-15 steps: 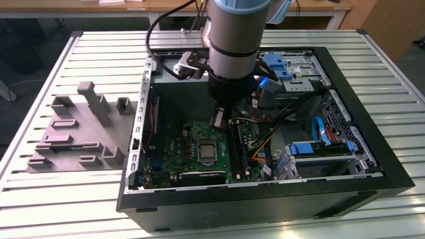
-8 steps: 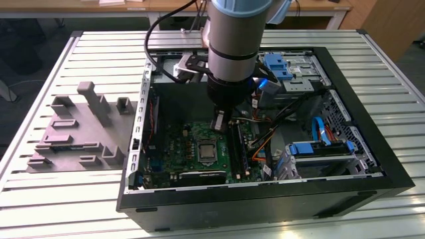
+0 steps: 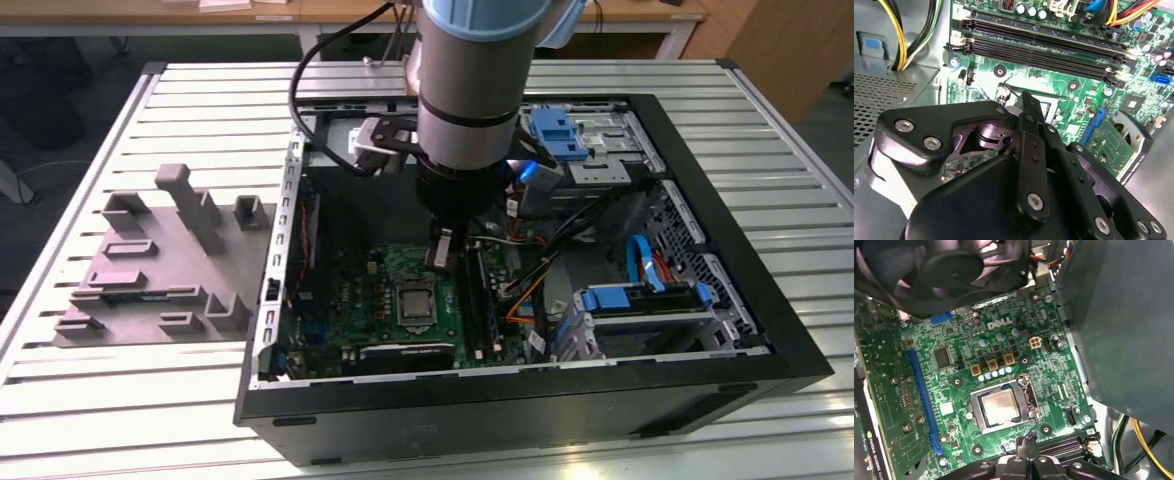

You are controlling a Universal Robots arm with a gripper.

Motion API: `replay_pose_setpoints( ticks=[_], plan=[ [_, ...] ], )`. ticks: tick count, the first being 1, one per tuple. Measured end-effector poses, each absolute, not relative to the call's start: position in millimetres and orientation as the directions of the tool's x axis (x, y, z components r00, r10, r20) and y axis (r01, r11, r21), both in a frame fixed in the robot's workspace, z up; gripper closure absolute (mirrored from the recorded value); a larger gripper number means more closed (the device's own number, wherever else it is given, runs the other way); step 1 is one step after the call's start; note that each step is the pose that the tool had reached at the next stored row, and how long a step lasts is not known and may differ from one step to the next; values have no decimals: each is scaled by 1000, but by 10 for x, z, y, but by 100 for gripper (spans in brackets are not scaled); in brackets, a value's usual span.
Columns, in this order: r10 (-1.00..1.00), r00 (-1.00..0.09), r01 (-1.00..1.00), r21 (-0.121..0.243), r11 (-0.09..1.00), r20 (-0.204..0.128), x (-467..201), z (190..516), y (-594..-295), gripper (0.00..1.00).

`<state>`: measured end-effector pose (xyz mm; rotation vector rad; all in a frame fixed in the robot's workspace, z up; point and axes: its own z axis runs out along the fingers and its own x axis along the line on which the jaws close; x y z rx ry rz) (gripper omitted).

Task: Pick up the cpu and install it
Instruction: 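Install the first cpu locking lever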

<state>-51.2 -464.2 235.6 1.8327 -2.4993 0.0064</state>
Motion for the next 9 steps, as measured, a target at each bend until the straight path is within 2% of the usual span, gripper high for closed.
replay_pose_setpoints(
  ticks=[9],
  plan=[
    [-972,-231,-973,20,232,45,-518,2346,-4654,89]
  ],
)
